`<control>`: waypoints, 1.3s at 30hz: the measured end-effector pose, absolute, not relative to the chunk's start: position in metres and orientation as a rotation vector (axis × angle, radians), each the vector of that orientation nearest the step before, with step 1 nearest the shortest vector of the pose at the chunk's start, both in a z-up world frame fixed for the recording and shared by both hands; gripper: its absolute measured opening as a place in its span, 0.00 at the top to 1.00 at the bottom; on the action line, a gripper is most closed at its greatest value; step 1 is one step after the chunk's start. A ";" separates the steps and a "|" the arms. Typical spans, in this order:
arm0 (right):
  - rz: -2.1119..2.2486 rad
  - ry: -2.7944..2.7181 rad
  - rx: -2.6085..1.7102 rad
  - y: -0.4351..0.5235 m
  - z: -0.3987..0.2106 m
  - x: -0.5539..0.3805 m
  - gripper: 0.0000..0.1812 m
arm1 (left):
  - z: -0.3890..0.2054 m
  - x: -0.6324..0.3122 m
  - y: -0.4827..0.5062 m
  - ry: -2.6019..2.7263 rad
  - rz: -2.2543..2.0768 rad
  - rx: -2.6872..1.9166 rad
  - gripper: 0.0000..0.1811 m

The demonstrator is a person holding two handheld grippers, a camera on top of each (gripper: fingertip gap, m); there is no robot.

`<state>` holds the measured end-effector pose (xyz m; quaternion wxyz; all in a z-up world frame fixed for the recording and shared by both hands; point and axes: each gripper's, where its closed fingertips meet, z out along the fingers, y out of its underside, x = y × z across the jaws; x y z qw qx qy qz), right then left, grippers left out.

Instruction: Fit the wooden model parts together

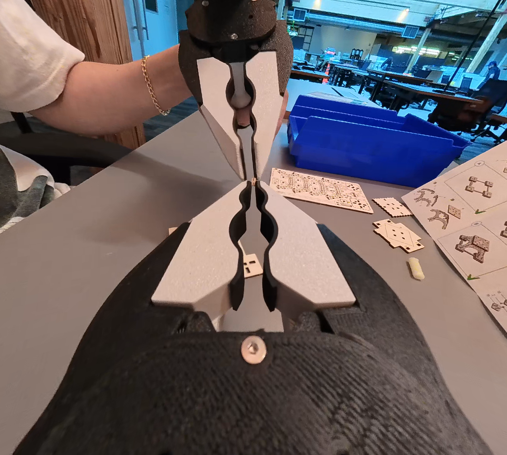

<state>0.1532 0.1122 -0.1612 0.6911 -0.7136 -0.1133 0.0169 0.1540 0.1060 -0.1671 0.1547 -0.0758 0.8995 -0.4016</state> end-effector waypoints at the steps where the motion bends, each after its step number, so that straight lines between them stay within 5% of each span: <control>1: 0.035 -0.254 -1.596 0.112 -0.161 0.153 0.99 | -0.167 0.155 0.106 2.573 -1.145 -0.217 1.00; 39: 0.062 -0.288 -1.615 0.113 -0.167 0.147 0.99 | -0.172 0.150 0.105 2.592 -1.133 -0.167 1.00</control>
